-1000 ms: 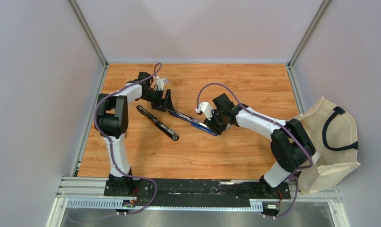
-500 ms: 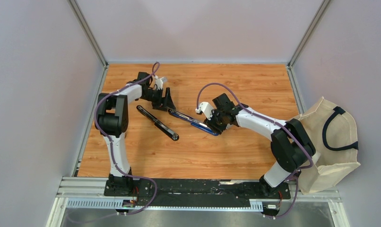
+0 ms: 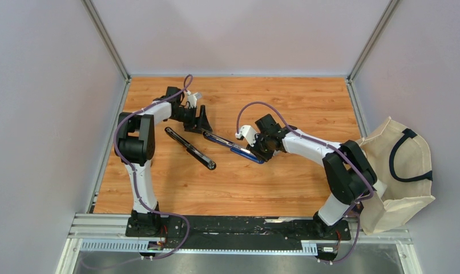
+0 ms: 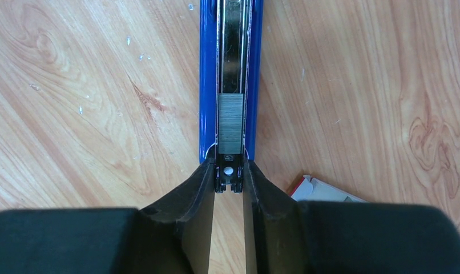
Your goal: Load the staples into the stapler
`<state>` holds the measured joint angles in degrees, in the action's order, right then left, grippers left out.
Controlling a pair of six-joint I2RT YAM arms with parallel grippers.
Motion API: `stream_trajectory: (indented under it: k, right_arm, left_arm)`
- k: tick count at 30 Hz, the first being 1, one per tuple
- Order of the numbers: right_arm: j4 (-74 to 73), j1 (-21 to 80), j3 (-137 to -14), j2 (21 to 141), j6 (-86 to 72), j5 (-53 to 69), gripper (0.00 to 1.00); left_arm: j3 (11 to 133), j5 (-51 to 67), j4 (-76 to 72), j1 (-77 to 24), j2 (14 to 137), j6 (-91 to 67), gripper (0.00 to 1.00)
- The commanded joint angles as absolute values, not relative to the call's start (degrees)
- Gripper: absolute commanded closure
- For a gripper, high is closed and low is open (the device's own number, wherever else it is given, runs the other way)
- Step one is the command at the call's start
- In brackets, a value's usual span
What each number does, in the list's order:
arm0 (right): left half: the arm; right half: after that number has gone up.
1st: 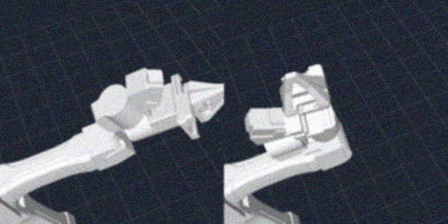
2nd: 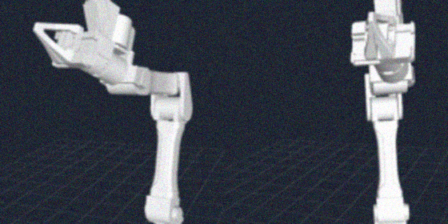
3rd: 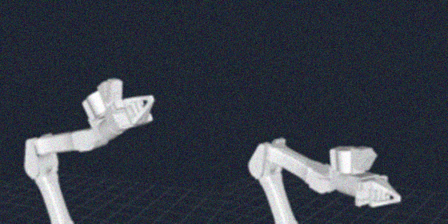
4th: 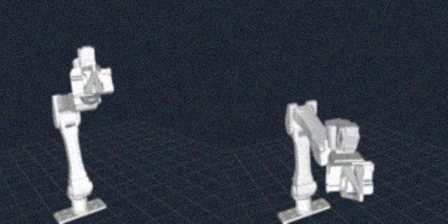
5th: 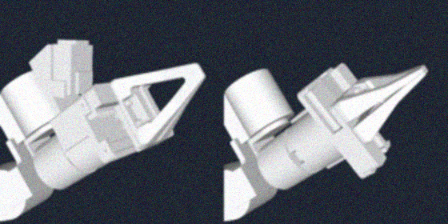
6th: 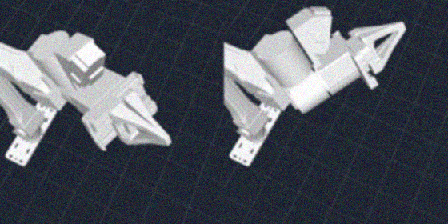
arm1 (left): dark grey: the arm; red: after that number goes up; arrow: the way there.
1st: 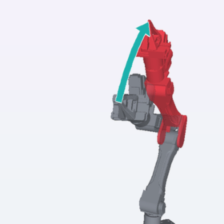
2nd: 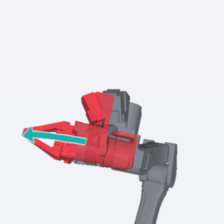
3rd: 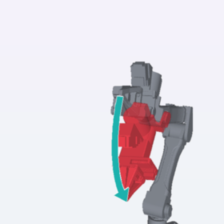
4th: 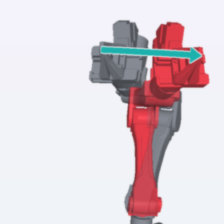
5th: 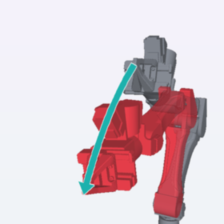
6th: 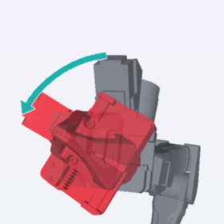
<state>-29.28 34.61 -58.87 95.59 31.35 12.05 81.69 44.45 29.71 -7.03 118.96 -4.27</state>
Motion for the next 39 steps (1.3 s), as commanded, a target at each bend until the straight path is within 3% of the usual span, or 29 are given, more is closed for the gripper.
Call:
stream_trajectory:
  k: [1, 14, 22, 33, 39]
  right_arm:
    - [-27.7, 35.1, -59.3, 96.1, 31.9, 12.3, 0.78]
    - [-27.7, 35.5, -59.6, 97.8, 31.8, 11.9, 0.88]
    - [-27.6, 35.8, -59.9, 99.1, 31.5, 11.3, 0.88]
    - [-27.2, 35.8, -60.0, 99.1, 31.2, 10.0, 0.88]
    - [-27.2, 35.8, -60.0, 98.8, 31.0, 9.8, 0.88]
  left_arm:
    - [81.2, 43.2, 27.7, -7.2, 119.1, -4.9, 0.16]
    - [78.5, 45.1, 22.5, -9.1, 116.6, -7.0, 0.16]
    - [77.9, 48.6, 22.3, -9.1, 114.3, -6.9, 0.16]
    - [79.1, 34.1, 33.4, -10.4, 112.8, -0.7, 0.16]
    - [79.1, 35.4, 33.4, -12.8, 113.3, -0.7, 0.16]
